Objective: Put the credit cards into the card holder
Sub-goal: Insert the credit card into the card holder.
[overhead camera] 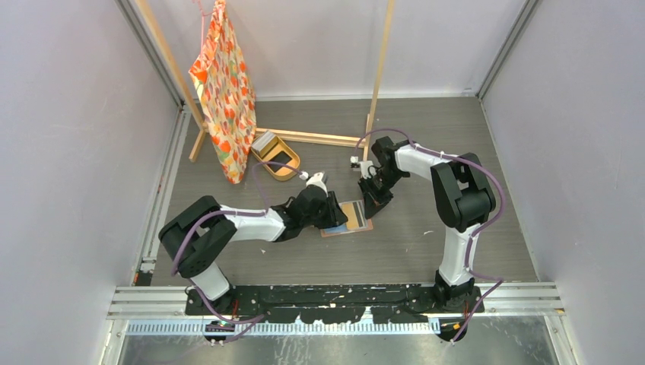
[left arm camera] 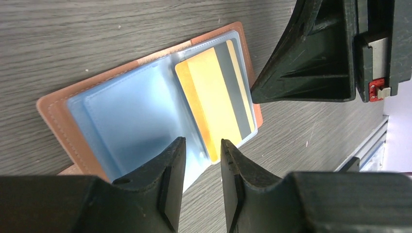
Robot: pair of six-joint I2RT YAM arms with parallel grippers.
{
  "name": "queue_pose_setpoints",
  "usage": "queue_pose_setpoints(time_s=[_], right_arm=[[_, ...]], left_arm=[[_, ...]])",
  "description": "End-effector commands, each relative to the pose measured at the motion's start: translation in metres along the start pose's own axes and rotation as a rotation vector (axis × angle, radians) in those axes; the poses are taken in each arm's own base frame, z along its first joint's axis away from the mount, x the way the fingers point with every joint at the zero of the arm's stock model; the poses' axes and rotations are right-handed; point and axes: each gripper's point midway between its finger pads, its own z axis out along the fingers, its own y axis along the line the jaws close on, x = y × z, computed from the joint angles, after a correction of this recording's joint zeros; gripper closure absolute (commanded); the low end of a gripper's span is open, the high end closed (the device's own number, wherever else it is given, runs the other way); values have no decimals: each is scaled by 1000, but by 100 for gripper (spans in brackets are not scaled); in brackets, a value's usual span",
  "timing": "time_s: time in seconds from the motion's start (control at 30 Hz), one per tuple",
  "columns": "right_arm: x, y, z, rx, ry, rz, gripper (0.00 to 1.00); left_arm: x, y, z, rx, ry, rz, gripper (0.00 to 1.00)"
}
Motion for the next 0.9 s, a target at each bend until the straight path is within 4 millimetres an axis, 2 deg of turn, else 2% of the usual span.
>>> queue_pose_setpoints(time_s=[0.0, 0.17, 0.37, 0.57, 0.87], right_arm=[[-21, 8, -21, 7, -91, -62, 91], [-23, 8, -22, 5, -101, -63, 91], [-23, 8, -21, 4, -101, -58, 91], [-23, 7, -21, 6, -102, -57, 91], [-23, 6, -19, 12, -100, -48, 92]], left_arm=[[-18, -4, -9, -29, -52, 66, 66], [-25, -2, -5, -50, -65, 83, 75], [-37, -1, -1, -102, -86, 133, 92], [-40, 6, -1, -167, -63, 175, 96], [-33, 15, 15, -211, -12, 196, 97]])
